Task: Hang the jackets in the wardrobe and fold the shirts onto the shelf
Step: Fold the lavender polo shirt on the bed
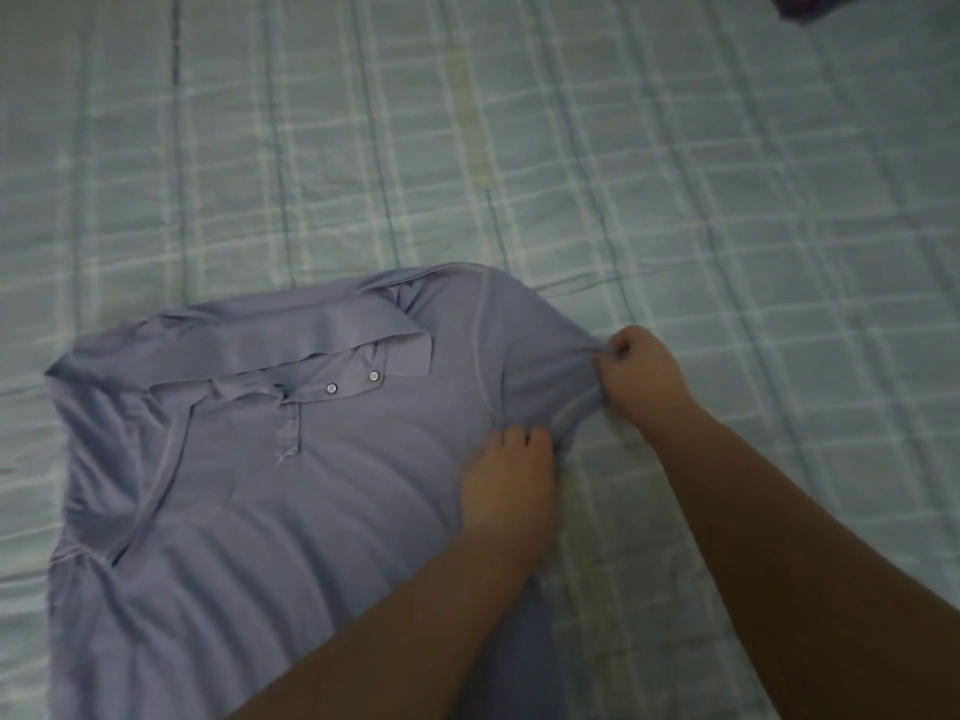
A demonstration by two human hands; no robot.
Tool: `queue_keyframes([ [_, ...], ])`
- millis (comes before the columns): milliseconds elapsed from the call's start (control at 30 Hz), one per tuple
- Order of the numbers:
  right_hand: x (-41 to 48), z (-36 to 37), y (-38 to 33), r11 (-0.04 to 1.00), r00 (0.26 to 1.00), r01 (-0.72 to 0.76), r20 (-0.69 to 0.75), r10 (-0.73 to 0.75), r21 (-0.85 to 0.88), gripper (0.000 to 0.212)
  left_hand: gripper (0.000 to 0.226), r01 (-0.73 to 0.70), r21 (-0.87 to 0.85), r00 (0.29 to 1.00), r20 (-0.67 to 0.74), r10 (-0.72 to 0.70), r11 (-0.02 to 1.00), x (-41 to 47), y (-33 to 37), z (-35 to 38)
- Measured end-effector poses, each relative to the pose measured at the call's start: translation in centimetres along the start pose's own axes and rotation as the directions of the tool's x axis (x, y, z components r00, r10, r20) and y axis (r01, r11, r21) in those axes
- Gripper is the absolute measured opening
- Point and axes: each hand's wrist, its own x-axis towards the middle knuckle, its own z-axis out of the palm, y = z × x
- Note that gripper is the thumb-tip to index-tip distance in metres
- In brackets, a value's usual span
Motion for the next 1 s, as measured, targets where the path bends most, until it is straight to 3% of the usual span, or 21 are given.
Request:
queue_keyframes([
  [233,3.2,-4.0,0.2,0.995,0.992,0.104,-0.073,-0.103,0.008,0.008,0.033,-0.045,-0.102,0.998,-0.051,0.040,0.994,0.7,3.1,-0.2],
  [367,3.8,-2.9,1.4,0.994,0.999,0.034,-0.002,-0.034,-0.101,0.008,0.007,-0.055,-0.079,0.995,0.080,0.062,0.995,1.6,3.9,0.6],
  [500,3.6,-2.0,1.5,0.992,1.000,-0.008,-0.030,0.004,-0.127,0.010,0.018,-0.022,-0.065,0.986,0.162,0.033,0.998,1.6,4.3,0.0],
  [600,3.3,-2.0,0.3,0.998,1.000,-0.017,-0.018,0.016,-0.054,0.014,0.016,0.051,-0.257,0.991,0.135,-0.017,0.965,1.7,3.4,-1.2],
  [700,2.6,-1.7,-1.8,0.986,0.997,-0.019,-0.066,0.030,0.165,0.020,0.009,0.088,-0.511,0.994,-0.005,-0.106,0.855,1.2,1.5,-2.1],
  [833,1.1,0.2,-6.6,0.904,0.998,0.061,-0.023,-0.057,0.423,0.023,0.021,0.312,-0.762,0.922,0.100,-0.373,0.567,-0.1,-1.1,-2.4],
  [900,0.1,1.9,-9.1,0.893,0.990,0.130,-0.004,-0.142,0.431,0.020,0.025,0.369,-0.811,0.887,0.160,-0.433,0.455,-0.9,-2.2,-2.7],
  [1000,-1.5,5.4,-12.1,0.923,0.948,0.260,0.110,-0.300,0.283,0.005,0.024,0.465,-0.792,0.831,0.237,-0.503,0.396,-2.1,-4.4,-2.4],
])
